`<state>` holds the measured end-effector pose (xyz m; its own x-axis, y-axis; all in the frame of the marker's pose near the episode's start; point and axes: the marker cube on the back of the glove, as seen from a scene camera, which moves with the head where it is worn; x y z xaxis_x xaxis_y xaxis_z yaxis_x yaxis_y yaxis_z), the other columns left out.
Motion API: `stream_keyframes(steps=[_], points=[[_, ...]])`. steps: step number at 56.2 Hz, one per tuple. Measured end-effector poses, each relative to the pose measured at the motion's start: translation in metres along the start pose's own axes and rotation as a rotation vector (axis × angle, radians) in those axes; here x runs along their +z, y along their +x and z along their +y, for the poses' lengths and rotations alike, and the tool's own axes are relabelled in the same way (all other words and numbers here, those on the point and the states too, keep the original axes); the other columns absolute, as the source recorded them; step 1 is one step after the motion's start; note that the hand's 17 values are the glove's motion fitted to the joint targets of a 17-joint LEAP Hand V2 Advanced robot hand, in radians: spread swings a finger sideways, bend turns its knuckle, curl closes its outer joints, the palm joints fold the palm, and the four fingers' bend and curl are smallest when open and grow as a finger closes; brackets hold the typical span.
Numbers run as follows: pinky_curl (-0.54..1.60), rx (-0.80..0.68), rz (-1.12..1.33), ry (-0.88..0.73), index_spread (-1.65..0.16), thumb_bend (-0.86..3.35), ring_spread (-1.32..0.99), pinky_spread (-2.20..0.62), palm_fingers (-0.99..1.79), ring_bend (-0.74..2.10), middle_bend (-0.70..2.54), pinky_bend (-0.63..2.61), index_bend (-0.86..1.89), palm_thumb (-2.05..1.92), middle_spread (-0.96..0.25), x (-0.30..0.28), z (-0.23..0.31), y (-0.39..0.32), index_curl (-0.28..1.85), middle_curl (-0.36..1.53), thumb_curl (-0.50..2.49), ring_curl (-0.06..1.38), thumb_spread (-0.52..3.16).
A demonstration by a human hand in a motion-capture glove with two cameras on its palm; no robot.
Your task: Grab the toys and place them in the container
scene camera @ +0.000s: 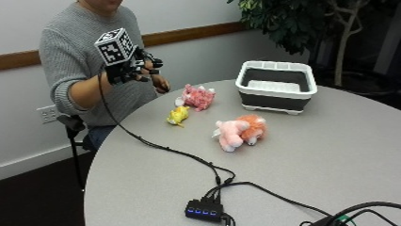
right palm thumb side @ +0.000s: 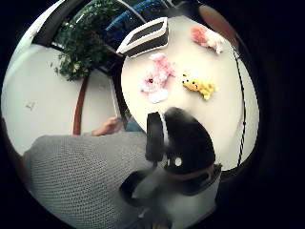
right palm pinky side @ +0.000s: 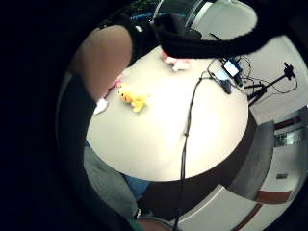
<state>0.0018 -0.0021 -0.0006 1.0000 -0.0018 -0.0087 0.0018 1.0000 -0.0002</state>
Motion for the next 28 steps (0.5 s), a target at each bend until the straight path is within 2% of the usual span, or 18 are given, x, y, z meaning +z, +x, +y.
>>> stream_keyframes(steps=[5, 11, 28], points=[[0.17, 0.006, 0.005, -0.012, -0.22, 0.03, -0.07, 0.04, 0.15, 0.26, 0.11, 0.61, 0.19, 0.01, -0.1, -0.001, -0.006, 0.001, 0.08, 0.02, 0.02, 0.06, 0.79], [0.22, 0.0, 0.028, -0.036, -0.29, 0.03, -0.1, 0.05, 0.1, 0.3, 0.13, 0.68, 0.2, 0.0, -0.12, -0.002, -0.011, 0.0, 0.14, 0.05, 0.06, 0.09, 1.11], [0.28, 0.007, 0.031, -0.084, -0.35, -0.01, -0.12, 0.06, 0.04, 0.37, 0.16, 0.74, 0.22, -0.02, -0.14, 0.003, -0.024, 0.0, 0.25, 0.13, 0.15, 0.15, 1.43]])
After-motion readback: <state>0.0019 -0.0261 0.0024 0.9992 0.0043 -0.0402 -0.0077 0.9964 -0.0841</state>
